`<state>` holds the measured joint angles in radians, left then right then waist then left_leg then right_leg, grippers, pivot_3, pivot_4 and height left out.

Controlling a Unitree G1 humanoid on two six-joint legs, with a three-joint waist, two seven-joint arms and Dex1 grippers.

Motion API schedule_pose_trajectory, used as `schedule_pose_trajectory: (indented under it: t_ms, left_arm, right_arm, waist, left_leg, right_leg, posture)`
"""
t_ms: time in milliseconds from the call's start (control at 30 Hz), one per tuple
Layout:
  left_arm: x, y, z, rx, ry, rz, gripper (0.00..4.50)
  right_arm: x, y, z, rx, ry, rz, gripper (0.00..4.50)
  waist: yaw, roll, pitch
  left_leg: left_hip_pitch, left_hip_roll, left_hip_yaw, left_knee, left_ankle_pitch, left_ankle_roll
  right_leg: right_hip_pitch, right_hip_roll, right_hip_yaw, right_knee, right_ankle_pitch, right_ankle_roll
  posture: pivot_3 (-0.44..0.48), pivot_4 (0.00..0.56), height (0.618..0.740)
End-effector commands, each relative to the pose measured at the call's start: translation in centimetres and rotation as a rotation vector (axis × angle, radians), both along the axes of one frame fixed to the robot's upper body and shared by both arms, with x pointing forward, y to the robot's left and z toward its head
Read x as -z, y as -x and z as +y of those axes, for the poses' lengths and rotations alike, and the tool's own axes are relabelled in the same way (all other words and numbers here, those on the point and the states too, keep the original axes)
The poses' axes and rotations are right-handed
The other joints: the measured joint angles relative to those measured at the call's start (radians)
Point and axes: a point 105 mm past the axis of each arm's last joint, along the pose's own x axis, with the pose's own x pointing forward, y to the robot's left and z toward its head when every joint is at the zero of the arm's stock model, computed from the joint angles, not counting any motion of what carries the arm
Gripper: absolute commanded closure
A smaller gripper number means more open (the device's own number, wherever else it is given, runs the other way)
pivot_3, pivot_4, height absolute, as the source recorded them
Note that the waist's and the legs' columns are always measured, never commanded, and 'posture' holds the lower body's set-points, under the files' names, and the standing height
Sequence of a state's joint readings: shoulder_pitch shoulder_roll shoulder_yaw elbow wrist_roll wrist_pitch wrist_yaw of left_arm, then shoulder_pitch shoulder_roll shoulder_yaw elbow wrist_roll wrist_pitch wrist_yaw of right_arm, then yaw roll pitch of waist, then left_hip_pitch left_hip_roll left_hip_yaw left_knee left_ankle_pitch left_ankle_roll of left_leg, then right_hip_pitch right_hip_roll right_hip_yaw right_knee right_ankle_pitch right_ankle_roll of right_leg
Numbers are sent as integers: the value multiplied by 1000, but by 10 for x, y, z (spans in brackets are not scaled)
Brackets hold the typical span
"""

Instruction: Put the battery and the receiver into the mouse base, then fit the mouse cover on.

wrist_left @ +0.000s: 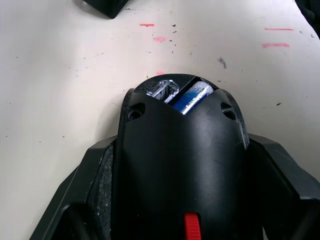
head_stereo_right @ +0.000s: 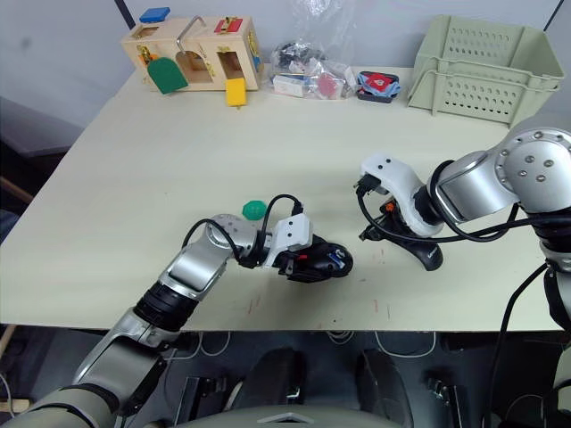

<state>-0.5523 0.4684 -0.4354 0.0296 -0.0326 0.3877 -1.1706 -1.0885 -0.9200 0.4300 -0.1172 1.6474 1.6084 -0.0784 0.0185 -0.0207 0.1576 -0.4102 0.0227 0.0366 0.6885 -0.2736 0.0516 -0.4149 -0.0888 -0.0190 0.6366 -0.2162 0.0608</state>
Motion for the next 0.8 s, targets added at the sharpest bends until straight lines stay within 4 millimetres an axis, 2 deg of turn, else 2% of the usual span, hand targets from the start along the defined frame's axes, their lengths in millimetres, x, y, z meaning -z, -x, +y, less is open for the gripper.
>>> schedule_pose_trajectory:
  t_ms: [33,133,500,800]
  left_arm:
    - [9,3,-6,4,-27,14,1526]
    - [10,2,-6,-4,-24,18,1526]
    - [13,5,-6,-2,-50,30,1526]
    - [12,6,-6,-26,-70,49,1526]
  right_arm:
    - [-8,0,10,-16,23,4,4500]
    - [-6,-2,20,-10,42,15,4500]
    - [1,-13,36,8,199,18,4500]
    - [11,-10,44,-28,246,51,4500]
  waist:
    - [0,0,0]
    - [0,0,0]
    - [-2,1,0]
    - [-3,2,0]
  left_leg:
    - [-1,0,-1,0,0,0]
    - [-4,0,-3,1,0,0]
    - [-5,0,-7,1,0,0]
    - [-6,-1,-9,1,0,0]
  right_leg:
    - [-1,0,-1,0,0,0]
    - [-2,0,-3,0,1,2]
    - [-1,0,-8,-1,1,2]
    - [-1,0,-10,-1,1,2]
  posture:
    - [0,150,740]
    - [0,150,740]
    - [0,150,740]
    - [0,150,740]
